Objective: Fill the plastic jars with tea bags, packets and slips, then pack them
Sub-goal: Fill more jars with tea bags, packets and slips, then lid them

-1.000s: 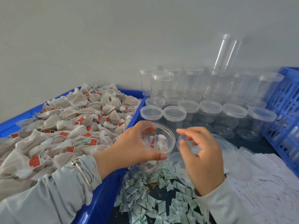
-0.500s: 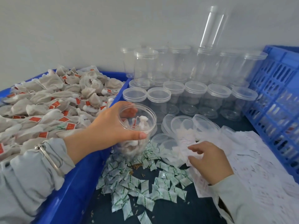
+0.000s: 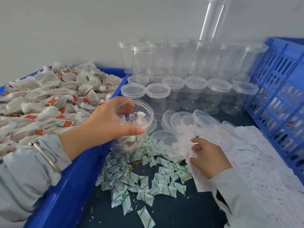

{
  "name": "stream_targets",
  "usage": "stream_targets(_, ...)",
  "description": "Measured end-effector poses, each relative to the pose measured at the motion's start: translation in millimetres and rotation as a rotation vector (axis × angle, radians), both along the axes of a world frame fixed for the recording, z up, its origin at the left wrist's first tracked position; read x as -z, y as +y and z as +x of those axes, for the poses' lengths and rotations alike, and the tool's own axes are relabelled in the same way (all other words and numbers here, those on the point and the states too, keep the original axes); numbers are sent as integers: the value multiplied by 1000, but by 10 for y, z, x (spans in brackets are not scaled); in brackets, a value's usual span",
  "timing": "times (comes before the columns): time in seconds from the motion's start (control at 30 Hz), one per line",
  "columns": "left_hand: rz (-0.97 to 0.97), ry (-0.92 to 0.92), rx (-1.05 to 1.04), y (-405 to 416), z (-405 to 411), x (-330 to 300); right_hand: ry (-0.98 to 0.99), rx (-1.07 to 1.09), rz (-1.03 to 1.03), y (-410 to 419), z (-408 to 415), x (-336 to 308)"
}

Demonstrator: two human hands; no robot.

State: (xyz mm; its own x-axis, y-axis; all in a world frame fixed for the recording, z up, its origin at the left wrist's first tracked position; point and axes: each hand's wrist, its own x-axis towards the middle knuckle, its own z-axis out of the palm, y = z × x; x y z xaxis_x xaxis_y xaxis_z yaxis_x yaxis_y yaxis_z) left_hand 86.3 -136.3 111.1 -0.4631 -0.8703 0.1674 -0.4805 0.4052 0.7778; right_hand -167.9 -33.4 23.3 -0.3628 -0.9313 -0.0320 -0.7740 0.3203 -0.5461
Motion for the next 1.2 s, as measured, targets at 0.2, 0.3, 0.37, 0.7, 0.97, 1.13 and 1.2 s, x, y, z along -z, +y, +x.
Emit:
stream_targets(0.2, 6, -13, -1, 10, 2, -13, -13, 42, -80, -2, -57, -23)
stream_targets(0.3, 0, -26, 3, 12, -3, -11, -29, 39, -94, -6, -69, 7)
stream_targets(0.37, 0, -28, 3, 13, -5, -5, -33, 80, -204, -1, -45, -11)
stream_targets(0.7, -27, -76, 57, 4, -12, -9, -384, 408, -1067, 47, 365, -328)
stream_targets(0.97, -68, -111, 119, 63, -11, -13, 68, -237, -1072, -246, 1052, -707)
stream_targets(1.13, -94, -172, 137, 40, -13, -4, -69, -311, -807, -231, 1114, -622)
stream_targets(1.2, -92, -168, 134, 37, -12, 2, -115, -322, -784, -181, 1083, -588)
